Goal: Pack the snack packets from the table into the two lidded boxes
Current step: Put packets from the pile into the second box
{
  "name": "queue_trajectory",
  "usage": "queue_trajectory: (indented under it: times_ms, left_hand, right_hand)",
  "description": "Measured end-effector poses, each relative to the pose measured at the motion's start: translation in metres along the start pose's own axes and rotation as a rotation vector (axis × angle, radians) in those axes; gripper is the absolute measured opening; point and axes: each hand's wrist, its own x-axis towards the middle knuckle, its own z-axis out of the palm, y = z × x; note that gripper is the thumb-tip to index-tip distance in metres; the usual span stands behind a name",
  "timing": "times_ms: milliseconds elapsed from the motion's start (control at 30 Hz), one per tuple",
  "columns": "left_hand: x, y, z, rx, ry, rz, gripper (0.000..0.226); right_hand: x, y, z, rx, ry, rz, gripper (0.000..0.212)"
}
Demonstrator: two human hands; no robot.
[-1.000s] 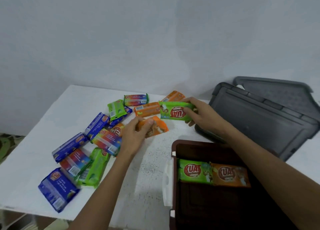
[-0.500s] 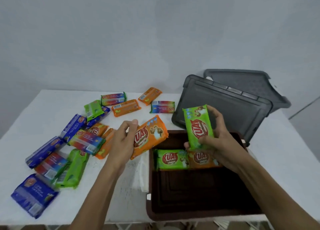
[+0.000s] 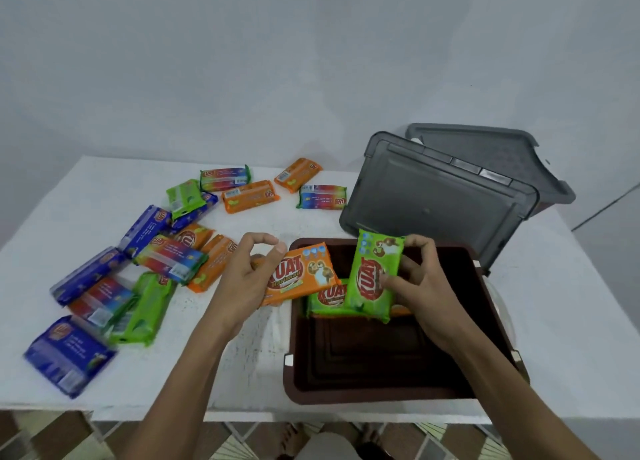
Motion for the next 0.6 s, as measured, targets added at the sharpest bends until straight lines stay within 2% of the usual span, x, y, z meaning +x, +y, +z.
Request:
queue_trajectory:
  times_ms: [67,100,167,267,333,500,600]
  left_hand:
    - [-0.001,0.0,-0.001,0.007,-0.006,-0.004,0.03]
    - [-0.001,0.0,-0.001,0.01,-0.006,-0.004,0.031]
    - [-0.001,0.0,-0.001,0.017,-0.001,-0.006,0.032]
    - [-0.002,0.0,-0.001,0.011,0.006,-0.021,0.027]
    - [-0.002,0.0,0.0,0.007,0.012,-0.026,0.025]
    - [-0.002,0.001,0.0,0.005,0.015,-0.039,0.028]
    - [-0.003,0.001,0.001,0.017,0.013,-0.036,0.032]
  right_hand:
    - [-0.001,0.002,0.001,-0.045,-0.025,0.031,0.073]
    - [-0.001,0.003,0.002,-0.074,-0.038,0.046,0.075]
    - [-0.001,0.003,0.006,-0.121,-0.04,0.062,0.059]
    - [0.0,0.007,0.011,-0.171,0.046,0.085,0.026]
    - [0.002,0.012,0.011,-0.219,0.084,0.1,0.016]
    - [0.007,0.022,0.011,-0.263,-0.008,0.186,0.023]
    - [0.009,0.031,0.014,-0.685,-0.033,0.143,0.025]
